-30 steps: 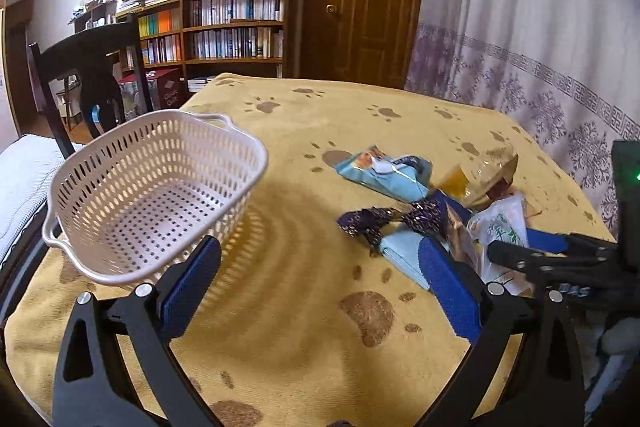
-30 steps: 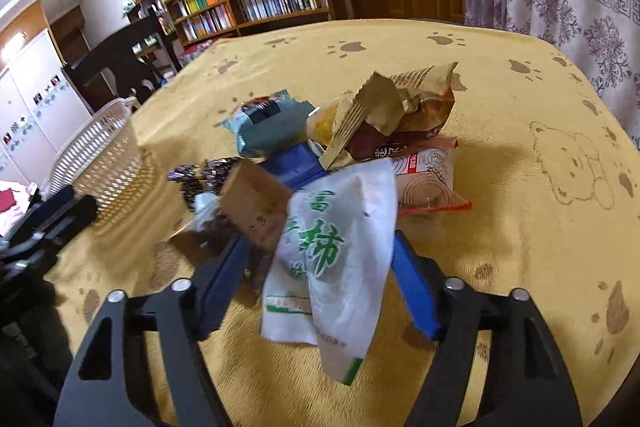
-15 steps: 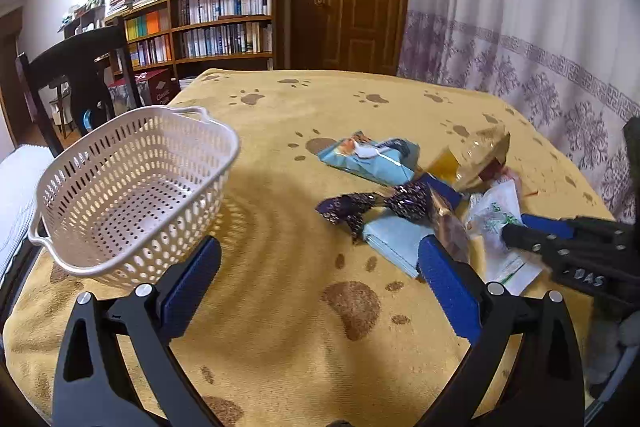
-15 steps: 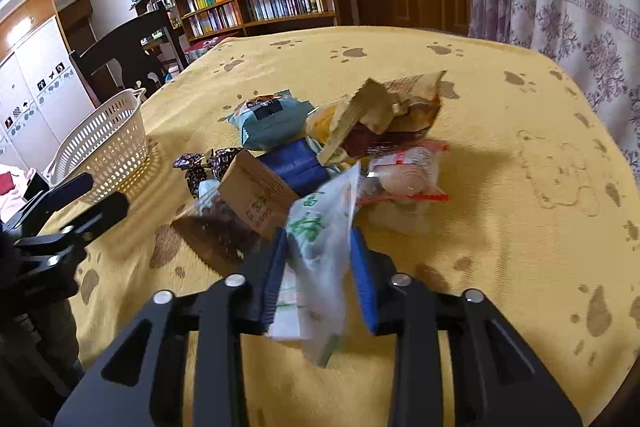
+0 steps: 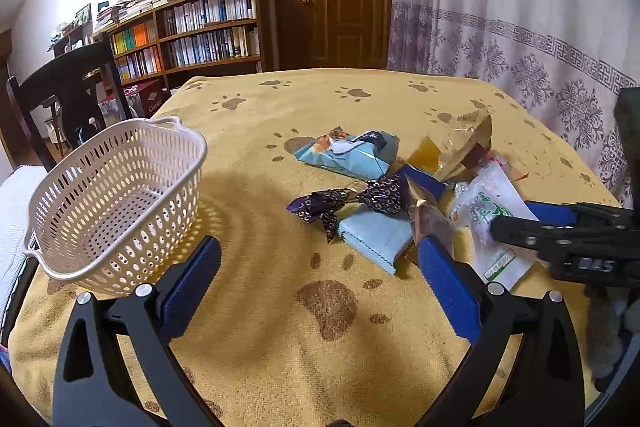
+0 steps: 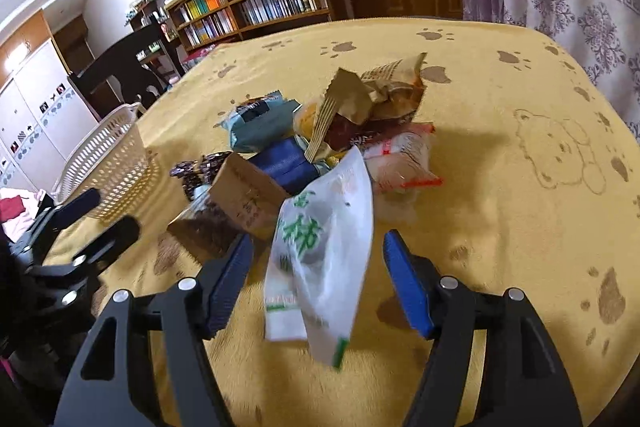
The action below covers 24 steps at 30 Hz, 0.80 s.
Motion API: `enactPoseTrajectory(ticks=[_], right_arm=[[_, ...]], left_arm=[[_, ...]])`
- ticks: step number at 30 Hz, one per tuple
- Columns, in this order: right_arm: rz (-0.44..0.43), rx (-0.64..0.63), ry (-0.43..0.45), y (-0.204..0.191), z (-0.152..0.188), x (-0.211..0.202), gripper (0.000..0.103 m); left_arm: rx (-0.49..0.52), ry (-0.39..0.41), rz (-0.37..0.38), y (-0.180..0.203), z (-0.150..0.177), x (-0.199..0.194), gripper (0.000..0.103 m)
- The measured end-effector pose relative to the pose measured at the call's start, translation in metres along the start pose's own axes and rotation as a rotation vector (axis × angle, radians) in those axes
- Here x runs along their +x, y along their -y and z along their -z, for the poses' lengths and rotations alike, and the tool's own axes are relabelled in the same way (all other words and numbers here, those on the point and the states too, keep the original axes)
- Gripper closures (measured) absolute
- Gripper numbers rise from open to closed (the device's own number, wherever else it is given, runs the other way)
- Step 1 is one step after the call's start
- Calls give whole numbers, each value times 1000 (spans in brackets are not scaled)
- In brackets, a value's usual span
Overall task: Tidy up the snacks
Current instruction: 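Grasp the brown walnut bag with the left gripper while the right gripper holds the white bag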
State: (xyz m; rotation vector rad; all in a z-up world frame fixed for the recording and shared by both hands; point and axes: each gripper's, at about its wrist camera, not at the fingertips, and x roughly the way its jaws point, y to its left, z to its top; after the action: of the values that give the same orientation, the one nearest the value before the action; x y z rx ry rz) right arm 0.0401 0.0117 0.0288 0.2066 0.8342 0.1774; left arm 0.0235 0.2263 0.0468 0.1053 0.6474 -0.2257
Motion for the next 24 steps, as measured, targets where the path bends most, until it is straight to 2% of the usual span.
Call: enactPoseTrajectory(ticks=[2, 3, 5, 6, 14, 19, 24], right_arm=[[4, 2, -29, -1, -2, 14, 37], [5, 2, -38, -1, -3, 18, 46], [16, -13, -50, -4, -1, 25, 55], [11, -33, -51, -7, 0, 24, 65], [47, -19, 10, 6, 8, -11, 67], [76, 3, 15, 28, 22, -30, 67], [94, 39, 13, 47, 34, -39, 67]], left_arm=[[-4, 1, -4, -2, -1, -1, 3], [-7, 1, -7, -3, -1, -1, 3], [-10, 1, -12, -5, -1, -1, 3], [-11, 1, -13, -6, -2, 0, 3], [63, -1, 9, 19, -5, 3, 3], [150, -8, 25, 47, -7, 14, 3], [236, -31, 74, 77, -7, 29, 3]])
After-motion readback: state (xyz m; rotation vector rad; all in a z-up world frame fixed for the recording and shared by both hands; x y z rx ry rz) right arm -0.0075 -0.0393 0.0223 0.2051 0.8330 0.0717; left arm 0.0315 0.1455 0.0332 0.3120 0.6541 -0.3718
